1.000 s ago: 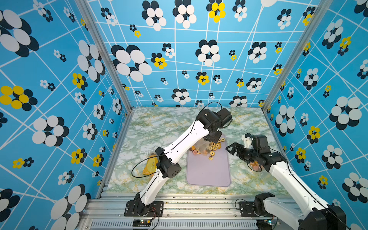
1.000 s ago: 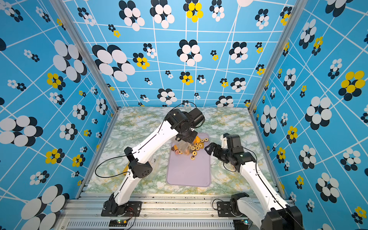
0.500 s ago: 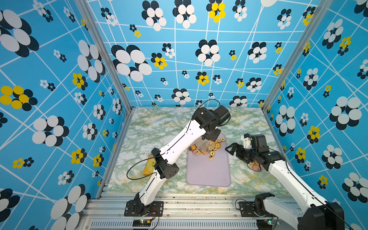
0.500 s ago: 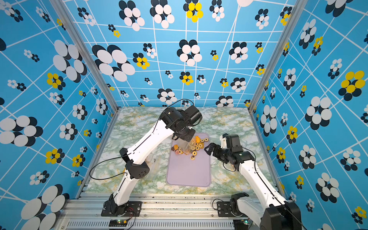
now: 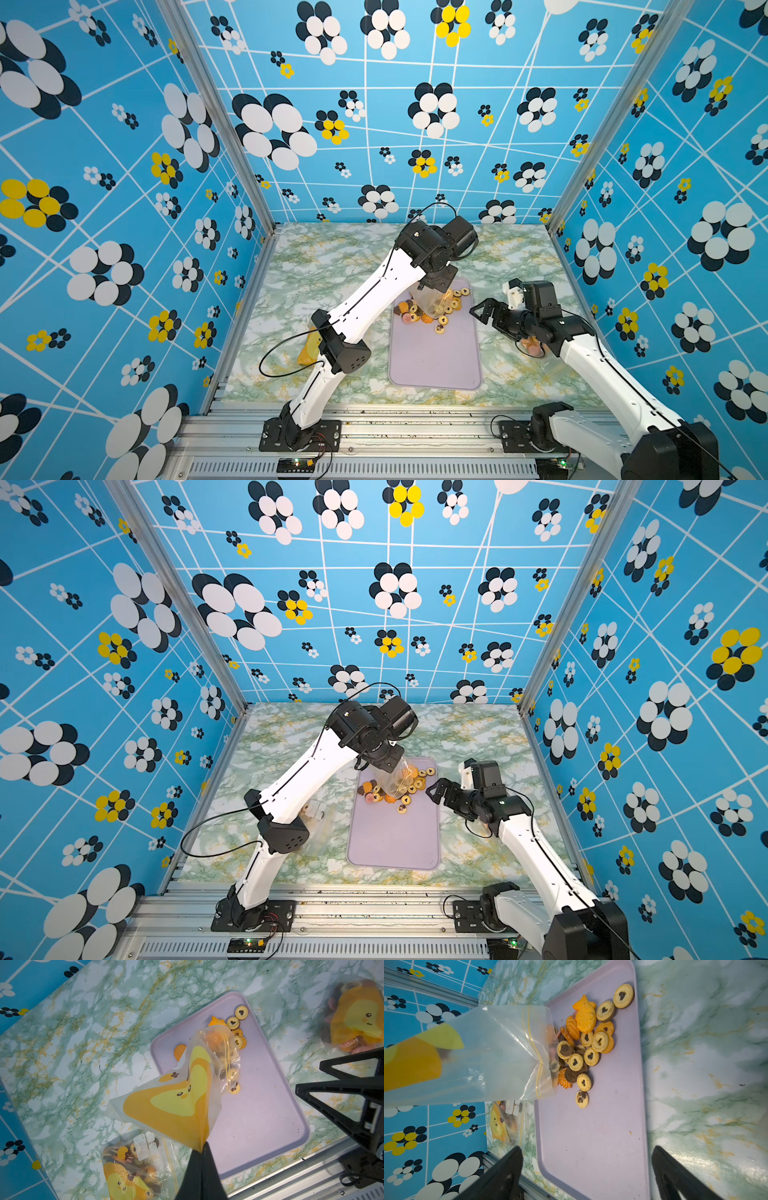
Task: Pour cookies out of the ziploc bag
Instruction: 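Pour the cookies out of the ziploc bag onto the tray.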
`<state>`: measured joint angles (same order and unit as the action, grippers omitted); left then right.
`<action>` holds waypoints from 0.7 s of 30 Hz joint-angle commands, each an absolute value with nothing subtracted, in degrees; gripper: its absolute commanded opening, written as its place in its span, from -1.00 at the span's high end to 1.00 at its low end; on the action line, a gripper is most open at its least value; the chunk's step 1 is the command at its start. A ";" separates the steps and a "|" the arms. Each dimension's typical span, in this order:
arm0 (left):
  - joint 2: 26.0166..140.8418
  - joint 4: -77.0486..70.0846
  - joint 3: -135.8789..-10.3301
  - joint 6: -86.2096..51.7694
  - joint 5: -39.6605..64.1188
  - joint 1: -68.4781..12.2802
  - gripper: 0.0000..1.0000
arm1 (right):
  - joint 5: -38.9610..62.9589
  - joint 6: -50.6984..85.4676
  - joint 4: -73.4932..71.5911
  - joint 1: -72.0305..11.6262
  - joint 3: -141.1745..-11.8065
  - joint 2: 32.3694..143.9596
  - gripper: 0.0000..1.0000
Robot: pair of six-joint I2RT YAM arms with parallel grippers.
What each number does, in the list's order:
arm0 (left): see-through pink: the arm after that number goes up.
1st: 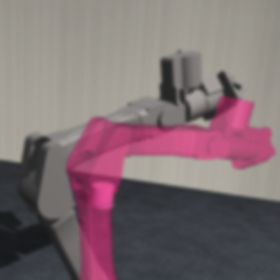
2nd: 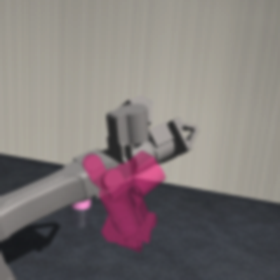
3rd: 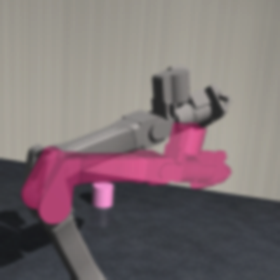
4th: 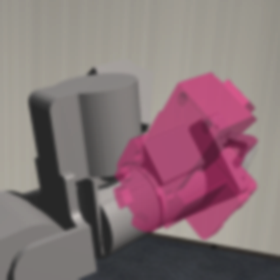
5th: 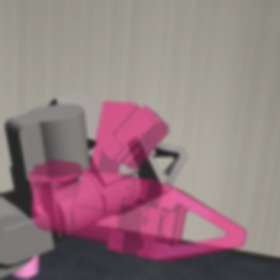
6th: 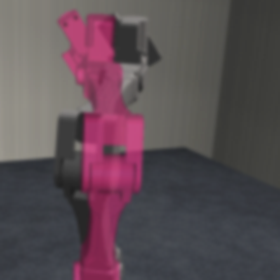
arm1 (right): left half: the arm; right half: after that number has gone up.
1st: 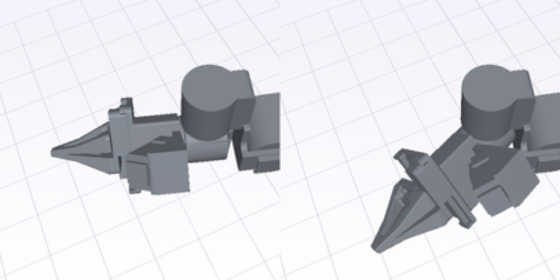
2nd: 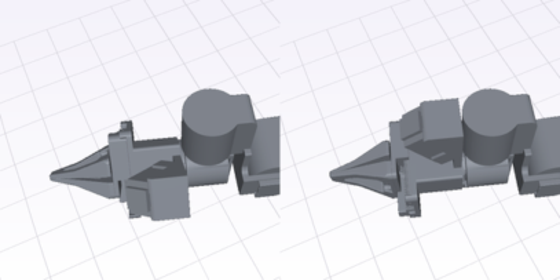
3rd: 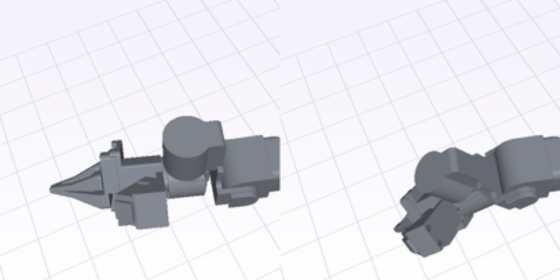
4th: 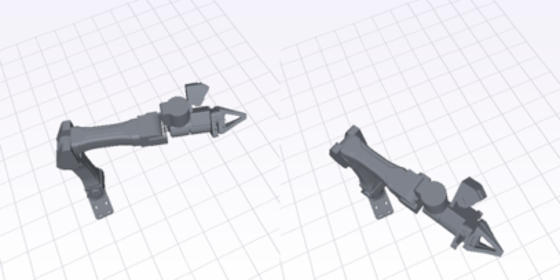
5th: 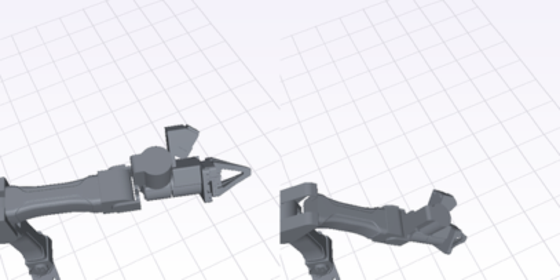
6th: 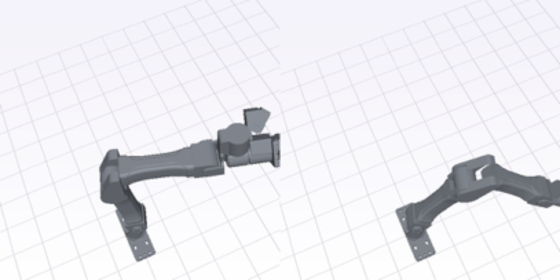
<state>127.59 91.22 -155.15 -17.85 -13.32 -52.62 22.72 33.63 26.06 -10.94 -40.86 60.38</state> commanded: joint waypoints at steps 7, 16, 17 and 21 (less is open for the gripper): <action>132.69 90.53 -155.11 -16.87 -10.66 -52.96 1.00 | 21.81 33.57 27.75 -10.56 -41.67 58.81 -0.98; 129.54 89.29 -154.57 -18.00 -9.49 -51.59 1.00 | 20.39 34.34 27.75 -10.46 -41.24 59.06 -0.98; 128.55 89.01 -154.15 -17.77 -9.41 -51.28 1.00 | 20.47 34.45 27.44 -10.48 -41.22 59.30 -0.98; 123.29 87.28 -150.73 -17.90 -8.57 -49.15 1.00 | 21.00 34.89 26.14 -10.46 -41.29 60.26 -0.98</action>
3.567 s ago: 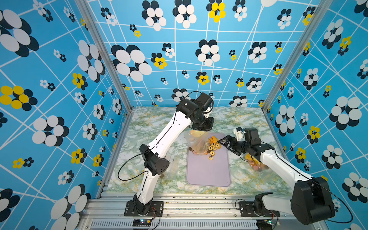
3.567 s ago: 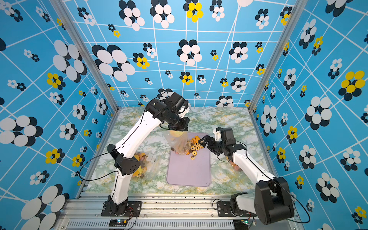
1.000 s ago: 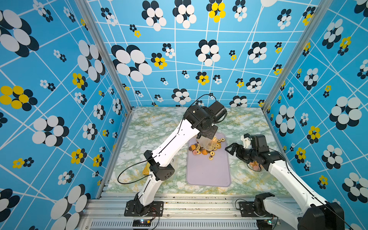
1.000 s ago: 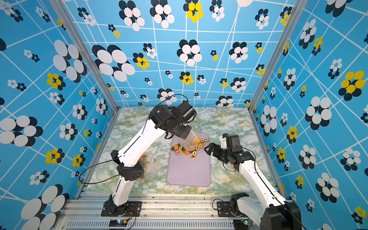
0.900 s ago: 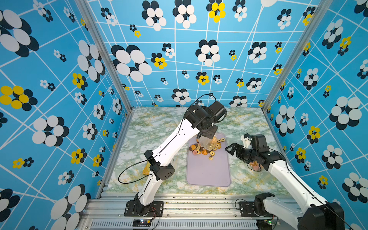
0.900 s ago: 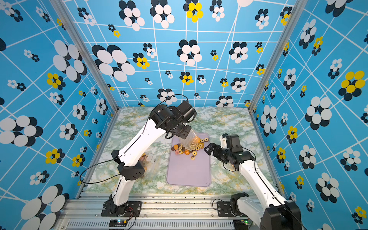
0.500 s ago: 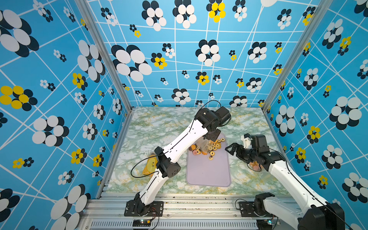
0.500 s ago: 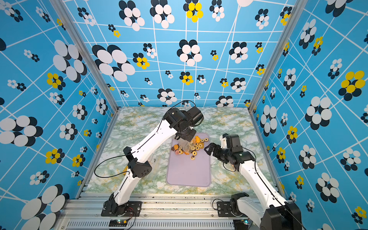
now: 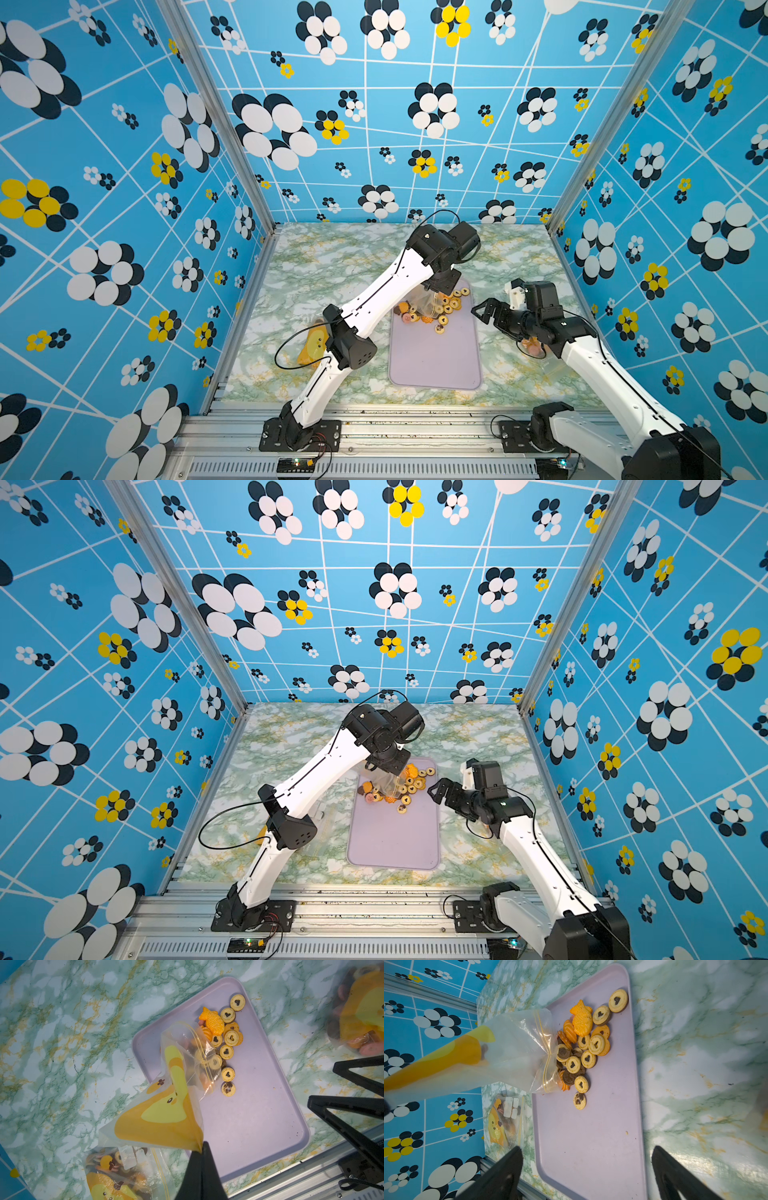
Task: Pour cookies out of the ziploc bag
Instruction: 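Pour the cookies out of the ziploc bag onto the tray, then place the ziploc bag at the center of the board.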
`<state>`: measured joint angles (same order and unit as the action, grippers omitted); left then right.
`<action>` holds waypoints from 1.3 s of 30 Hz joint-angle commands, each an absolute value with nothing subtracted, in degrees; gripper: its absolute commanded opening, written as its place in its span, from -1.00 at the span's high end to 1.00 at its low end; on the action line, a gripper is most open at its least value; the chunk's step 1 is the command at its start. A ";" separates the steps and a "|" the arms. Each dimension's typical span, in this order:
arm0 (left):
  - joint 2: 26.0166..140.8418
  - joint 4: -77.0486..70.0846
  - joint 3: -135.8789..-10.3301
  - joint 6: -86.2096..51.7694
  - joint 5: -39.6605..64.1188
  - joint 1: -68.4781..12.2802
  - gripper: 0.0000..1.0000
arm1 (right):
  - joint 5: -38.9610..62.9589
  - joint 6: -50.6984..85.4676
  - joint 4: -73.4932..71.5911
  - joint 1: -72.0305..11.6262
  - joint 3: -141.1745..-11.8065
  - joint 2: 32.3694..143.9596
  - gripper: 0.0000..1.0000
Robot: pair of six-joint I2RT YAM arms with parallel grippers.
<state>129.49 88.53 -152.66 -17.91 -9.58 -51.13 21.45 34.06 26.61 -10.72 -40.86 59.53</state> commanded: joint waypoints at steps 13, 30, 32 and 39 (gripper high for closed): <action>103.56 76.19 -128.03 -18.71 0.77 -30.32 1.00 | 24.84 34.66 22.62 -10.48 -43.57 64.20 -0.98; 94.92 41.70 -100.56 -29.90 33.99 8.34 1.00 | 27.63 35.22 16.22 -10.46 -44.83 71.98 -0.98; 97.11 38.58 -101.45 -28.98 33.61 9.21 1.00 | 28.14 35.88 14.52 -10.46 -44.49 73.26 -0.98; 102.48 26.96 -100.87 -19.91 25.54 9.10 1.00 | 29.52 37.27 11.32 -10.46 -44.04 76.03 -0.98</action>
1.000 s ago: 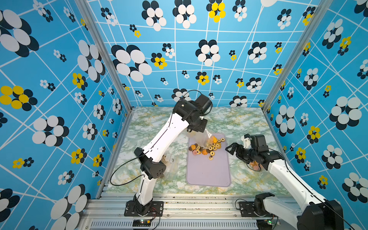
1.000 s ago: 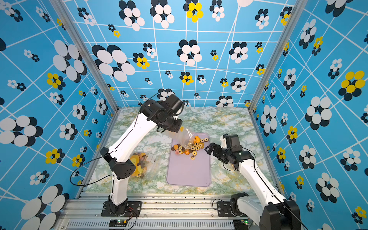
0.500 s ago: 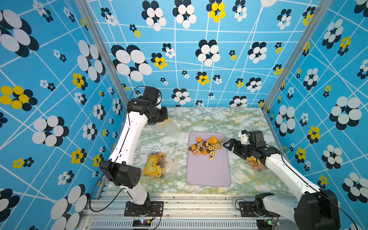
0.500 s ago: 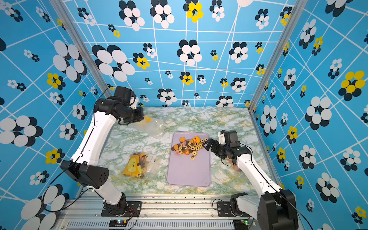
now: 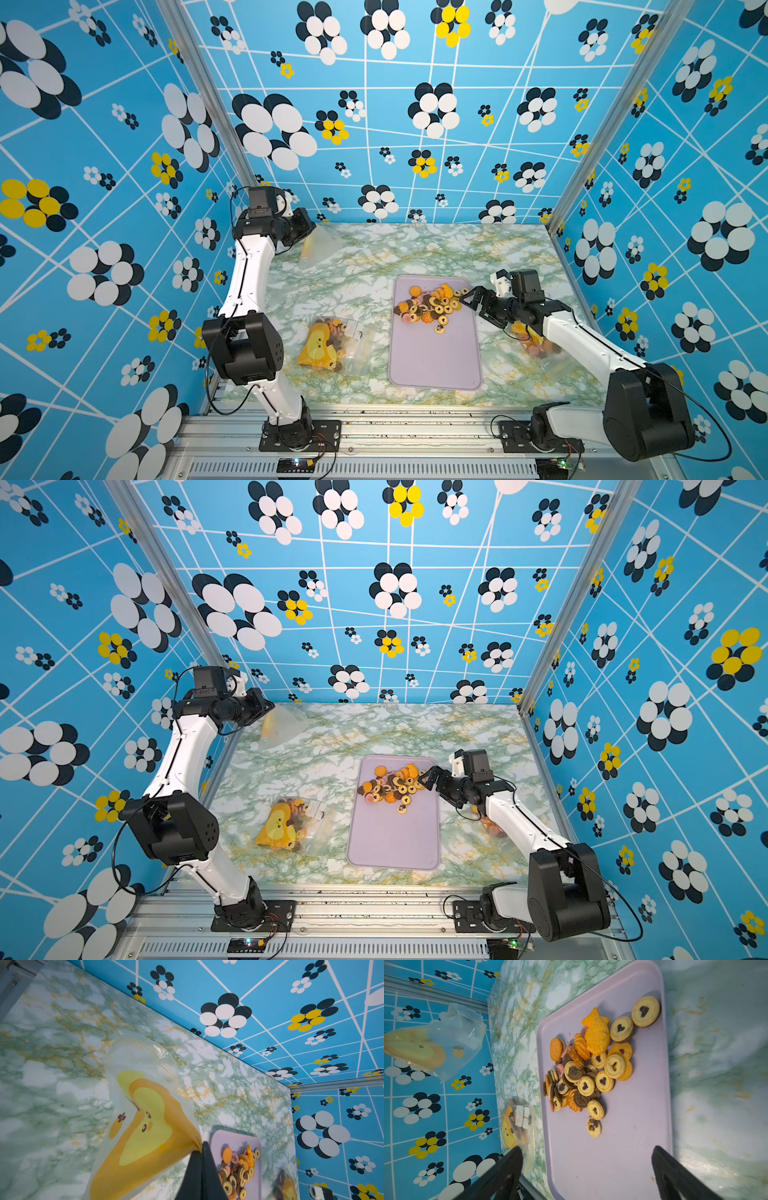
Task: Pour cookies out of the ziploc bag
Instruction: Place the ziploc bag at the center of the board.
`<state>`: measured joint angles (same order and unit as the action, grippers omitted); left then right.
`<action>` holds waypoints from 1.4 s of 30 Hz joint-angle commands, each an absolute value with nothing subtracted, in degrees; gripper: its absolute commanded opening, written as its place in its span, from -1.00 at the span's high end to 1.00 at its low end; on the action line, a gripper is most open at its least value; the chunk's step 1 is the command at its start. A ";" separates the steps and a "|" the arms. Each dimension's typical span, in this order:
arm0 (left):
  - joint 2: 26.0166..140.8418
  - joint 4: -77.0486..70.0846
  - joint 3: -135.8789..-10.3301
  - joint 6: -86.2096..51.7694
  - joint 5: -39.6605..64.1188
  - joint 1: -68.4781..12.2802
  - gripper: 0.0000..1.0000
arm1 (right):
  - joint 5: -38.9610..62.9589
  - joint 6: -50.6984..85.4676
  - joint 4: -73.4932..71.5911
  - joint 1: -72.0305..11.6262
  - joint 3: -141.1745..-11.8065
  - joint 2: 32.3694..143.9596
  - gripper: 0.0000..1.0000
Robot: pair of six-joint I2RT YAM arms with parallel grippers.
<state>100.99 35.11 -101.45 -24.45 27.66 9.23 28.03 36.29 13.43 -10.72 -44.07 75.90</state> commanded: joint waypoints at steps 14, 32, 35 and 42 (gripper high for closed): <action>103.37 15.15 -75.87 -3.97 -2.24 -1.19 1.00 | 29.09 37.11 12.45 -10.50 -43.07 74.62 -0.98; 100.98 11.91 -65.68 -6.24 -7.58 -3.31 1.00 | 29.62 37.44 12.51 -10.50 -42.52 74.05 -0.98; 102.17 14.20 -67.39 -6.75 -7.05 -2.42 1.00 | 29.63 37.53 12.48 -10.46 -42.79 73.97 -0.98; 102.66 15.56 -67.88 -7.17 -5.87 -1.76 0.67 | 29.62 37.96 12.05 -10.51 -42.80 74.09 -0.98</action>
<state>101.91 13.72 -66.57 -6.72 -6.11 -2.20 29.06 37.12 12.38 -10.72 -43.22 74.89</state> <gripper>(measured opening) 0.133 0.991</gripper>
